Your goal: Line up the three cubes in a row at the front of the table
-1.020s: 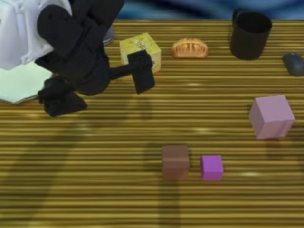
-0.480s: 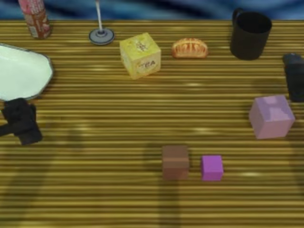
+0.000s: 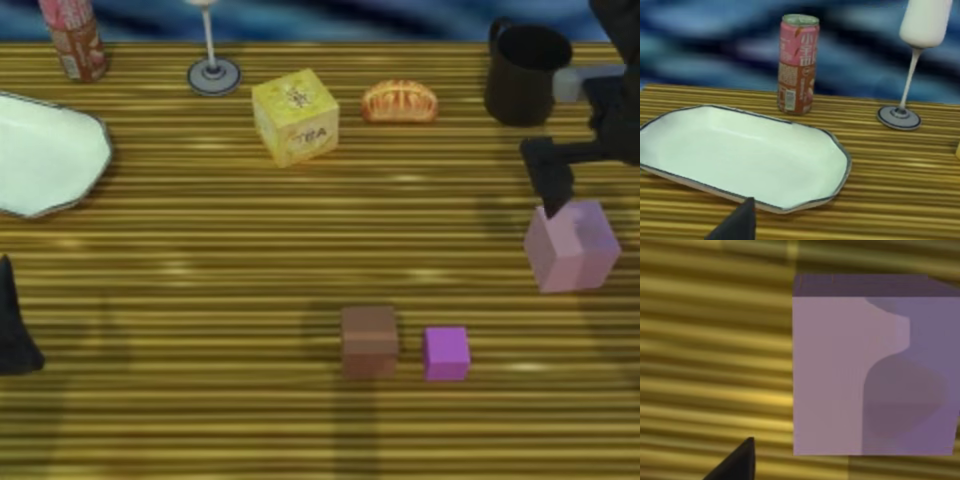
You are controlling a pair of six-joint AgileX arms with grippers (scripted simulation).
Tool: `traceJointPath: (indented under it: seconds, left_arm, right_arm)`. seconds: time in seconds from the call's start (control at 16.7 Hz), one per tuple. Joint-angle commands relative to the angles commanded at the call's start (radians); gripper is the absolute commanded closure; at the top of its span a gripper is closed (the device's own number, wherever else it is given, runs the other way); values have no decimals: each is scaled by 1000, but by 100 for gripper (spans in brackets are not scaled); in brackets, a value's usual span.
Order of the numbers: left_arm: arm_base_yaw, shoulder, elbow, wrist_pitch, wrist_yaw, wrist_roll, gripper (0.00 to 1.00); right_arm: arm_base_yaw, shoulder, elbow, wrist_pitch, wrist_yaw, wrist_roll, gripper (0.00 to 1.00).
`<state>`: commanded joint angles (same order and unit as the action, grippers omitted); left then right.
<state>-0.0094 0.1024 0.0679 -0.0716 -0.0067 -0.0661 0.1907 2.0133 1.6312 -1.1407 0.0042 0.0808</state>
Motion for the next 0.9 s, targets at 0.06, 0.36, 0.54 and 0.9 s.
traceJointPath:
  seconds: [0.06,0.36,0.54,0.9]
  left_arm:
    - [12,-40,-27,28,3,26,0]
    - [29,-102,-68,72,7,66,0]
    - [29,-102,-68,72,7,66,0]
    - [29,-102,-68,72,7,66,0]
  right_arm:
    - [3,35,33,-18,-1,2,0]
    - [8,85,83,-46,-2,4,0]
    - [3,86,83,-45,-2,4,0]
    - [8,135,-20,110,-2,4,0]
